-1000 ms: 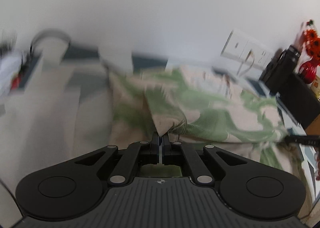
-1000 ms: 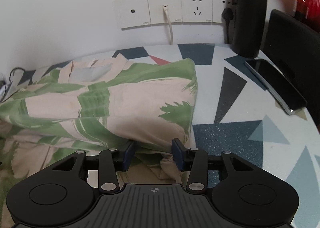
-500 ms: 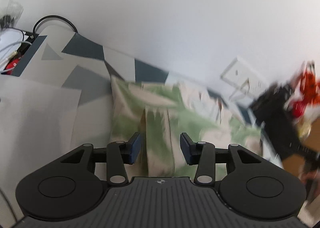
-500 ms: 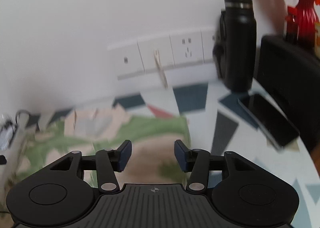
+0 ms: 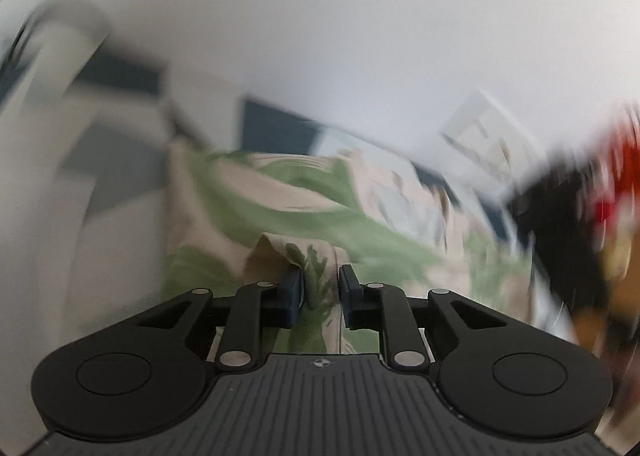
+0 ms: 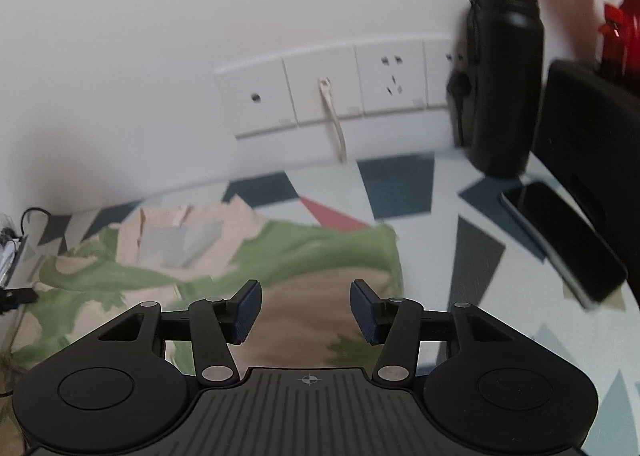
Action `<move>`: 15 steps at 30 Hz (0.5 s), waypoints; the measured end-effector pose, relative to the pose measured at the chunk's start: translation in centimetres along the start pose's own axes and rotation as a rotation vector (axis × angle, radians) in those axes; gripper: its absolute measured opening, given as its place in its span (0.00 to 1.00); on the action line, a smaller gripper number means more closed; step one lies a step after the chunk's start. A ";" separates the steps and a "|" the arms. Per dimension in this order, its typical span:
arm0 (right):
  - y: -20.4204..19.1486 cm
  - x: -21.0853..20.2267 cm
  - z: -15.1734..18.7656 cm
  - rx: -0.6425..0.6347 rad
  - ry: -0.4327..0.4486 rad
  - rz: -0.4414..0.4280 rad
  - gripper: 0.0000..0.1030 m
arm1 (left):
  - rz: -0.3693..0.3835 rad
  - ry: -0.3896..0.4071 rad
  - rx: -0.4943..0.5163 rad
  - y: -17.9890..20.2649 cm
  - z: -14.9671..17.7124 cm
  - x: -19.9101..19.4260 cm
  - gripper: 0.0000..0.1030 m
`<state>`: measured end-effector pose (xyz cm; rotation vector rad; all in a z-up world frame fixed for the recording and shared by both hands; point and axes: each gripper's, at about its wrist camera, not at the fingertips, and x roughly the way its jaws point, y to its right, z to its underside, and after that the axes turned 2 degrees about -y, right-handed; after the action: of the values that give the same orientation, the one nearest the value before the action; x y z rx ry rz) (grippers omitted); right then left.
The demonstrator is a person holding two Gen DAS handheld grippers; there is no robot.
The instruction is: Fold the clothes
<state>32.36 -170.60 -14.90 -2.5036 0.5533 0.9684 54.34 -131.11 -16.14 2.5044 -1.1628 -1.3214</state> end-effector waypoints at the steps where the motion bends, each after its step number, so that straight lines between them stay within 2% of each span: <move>1: 0.3 0.1 0.3 0.008 -0.007 0.006 0.45 | -0.010 -0.003 0.086 1.3 0.4 -0.3 0.19; 3: 0.7 0.3 0.9 0.022 -0.020 0.016 0.45 | 0.011 -0.033 0.200 3.3 1.3 -0.2 0.19; 6: 1.1 0.5 1.3 0.037 -0.033 0.028 0.45 | 0.062 -0.093 0.241 4.3 2.3 0.6 0.20; 8: 1.1 0.6 1.4 0.042 -0.037 0.033 0.45 | 0.103 -0.120 0.207 3.8 2.4 1.1 0.26; 12: 0.8 0.8 1.3 0.034 -0.039 0.035 0.46 | 0.158 -0.106 0.078 1.5 1.2 1.5 0.50; 15: 0.7 0.9 1.4 0.032 -0.043 0.036 0.47 | 0.199 -0.096 -0.020 -0.3 0.3 1.8 0.51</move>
<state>31.89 -170.75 -16.63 -2.4464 0.5985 1.0157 54.92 -132.00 -17.64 2.2636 -1.3702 -1.4041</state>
